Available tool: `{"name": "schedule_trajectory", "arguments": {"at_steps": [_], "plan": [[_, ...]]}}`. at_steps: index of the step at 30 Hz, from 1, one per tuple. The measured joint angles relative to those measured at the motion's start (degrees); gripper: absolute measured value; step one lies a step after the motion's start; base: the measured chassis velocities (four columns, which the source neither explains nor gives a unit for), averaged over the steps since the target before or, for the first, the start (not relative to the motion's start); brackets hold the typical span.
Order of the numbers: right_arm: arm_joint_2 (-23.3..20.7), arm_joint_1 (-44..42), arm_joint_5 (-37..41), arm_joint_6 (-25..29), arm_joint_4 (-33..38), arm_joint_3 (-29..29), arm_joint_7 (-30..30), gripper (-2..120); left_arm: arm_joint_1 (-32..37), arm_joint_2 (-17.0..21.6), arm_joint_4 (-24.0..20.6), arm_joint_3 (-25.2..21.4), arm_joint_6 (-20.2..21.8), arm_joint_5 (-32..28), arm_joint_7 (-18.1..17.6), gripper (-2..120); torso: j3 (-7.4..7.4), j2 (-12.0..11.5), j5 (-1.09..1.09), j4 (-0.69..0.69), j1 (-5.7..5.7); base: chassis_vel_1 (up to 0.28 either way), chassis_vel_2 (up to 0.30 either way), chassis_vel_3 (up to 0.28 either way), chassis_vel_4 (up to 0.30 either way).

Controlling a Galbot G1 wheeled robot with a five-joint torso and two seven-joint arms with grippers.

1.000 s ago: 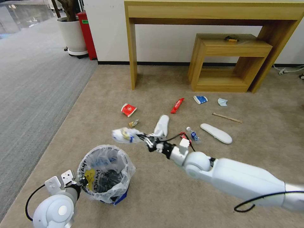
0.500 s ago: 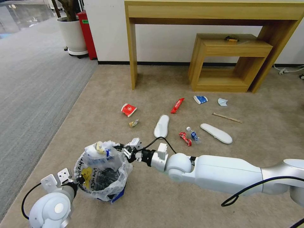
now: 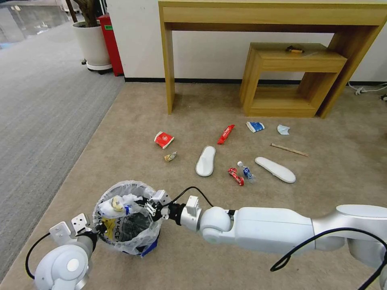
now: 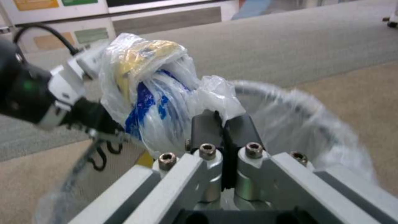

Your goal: Pick up the trash bin and place the garbage on the floor into it.

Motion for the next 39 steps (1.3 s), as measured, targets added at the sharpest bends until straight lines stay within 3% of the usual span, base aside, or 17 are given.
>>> {"name": "schedule_trajectory", "arguments": {"at_steps": [6, 11, 13, 26, 34, 39], "plan": [[0.13, -1.66, -0.86, -0.02, -1.18, -0.11, 0.02, 15, 0.2, -0.1, -0.2, -0.33, 0.0, -0.03, 0.0, 0, 0.0, 0.0, 0.0, -0.02, 0.0, 0.0, 0.0, 0.0, 0.0], [-0.16, -2.25, -1.07, -0.15, -1.46, 0.61, -0.04, 38, 0.33, -0.2, -0.1, -0.47, 0.0, 0.0, 0.06, 0, 0.0, 0.0, 0.0, -0.01, 0.0, 0.0, 0.0, 0.0, 0.0], [-0.17, -2.23, -1.04, -0.24, -1.43, 0.93, -0.04, 42, 0.33, -0.28, -0.06, -0.47, 0.0, 0.03, 0.07, 0, 0.0, 0.0, 0.0, -0.01, 0.0, 0.0, 0.0, 0.0, 0.0], [1.68, -2.06, 0.4, -2.69, -1.04, 8.46, 3.84, 94, 0.33, -1.0, 0.76, -0.08, 0.0, 1.24, 0.69, 0, 0.0, 0.0, 0.01, -0.01, 0.0, 0.0, 0.0, 0.0, 0.0], [-2.3, -3.4, 0.73, -3.72, -1.9, 13.41, 5.18, 100, 0.32, -0.76, 0.76, 0.1, 0.0, 1.13, 0.7, 0, 0.0, 0.0, 0.01, -0.01, 0.0, 0.0, 0.0, 0.0, 0.0], [-7.9, -6.49, -0.05, -3.16, -3.23, 17.51, 2.66, 100, 0.32, -0.58, 0.84, 0.39, 0.0, 1.14, 0.81, 0, 0.0, 0.0, 0.02, -0.02, 0.0, 0.0, 0.0, 0.0, 0.0]]}}
